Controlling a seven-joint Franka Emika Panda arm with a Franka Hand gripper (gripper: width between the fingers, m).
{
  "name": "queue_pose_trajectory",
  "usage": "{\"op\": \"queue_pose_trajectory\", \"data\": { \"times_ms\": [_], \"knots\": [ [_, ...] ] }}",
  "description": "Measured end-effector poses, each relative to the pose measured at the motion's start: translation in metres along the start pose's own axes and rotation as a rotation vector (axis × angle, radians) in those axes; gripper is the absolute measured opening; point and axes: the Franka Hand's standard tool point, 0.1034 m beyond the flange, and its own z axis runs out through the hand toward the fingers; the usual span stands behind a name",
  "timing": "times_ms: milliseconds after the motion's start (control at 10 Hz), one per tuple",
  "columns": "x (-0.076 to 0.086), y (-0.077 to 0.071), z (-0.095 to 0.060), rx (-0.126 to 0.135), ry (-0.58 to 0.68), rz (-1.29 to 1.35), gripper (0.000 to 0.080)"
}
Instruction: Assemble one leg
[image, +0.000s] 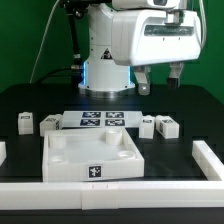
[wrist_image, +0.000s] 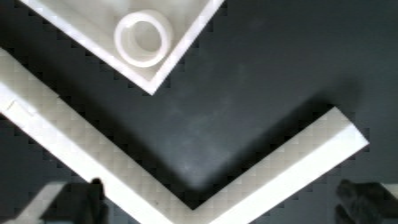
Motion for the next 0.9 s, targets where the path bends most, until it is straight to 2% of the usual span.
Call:
{"op": "queue_pose_trajectory", "data": {
  "times_ms": [200,300,500,700,800,900],
  "knots": [
    [-0.001,0.0,0.001,0.002,-0.002,-0.004,0.065],
    [-0.009,-0.002,0.007,0.007,-0.005,-0.119,0.065],
    [-0.036,-0.003,0.021,0.044,-0.038,-0.278,0.065],
    [-0.054,-0.001,0.034,0.075,-0.054,-0.459,0.065],
    [-0.06,-0.001,0.039,0.085,-0.062,-0.491,0.065],
    [-0.059,-0.001,0.038,0.083,-0.061,-0.477,0.065]
  ]
}}
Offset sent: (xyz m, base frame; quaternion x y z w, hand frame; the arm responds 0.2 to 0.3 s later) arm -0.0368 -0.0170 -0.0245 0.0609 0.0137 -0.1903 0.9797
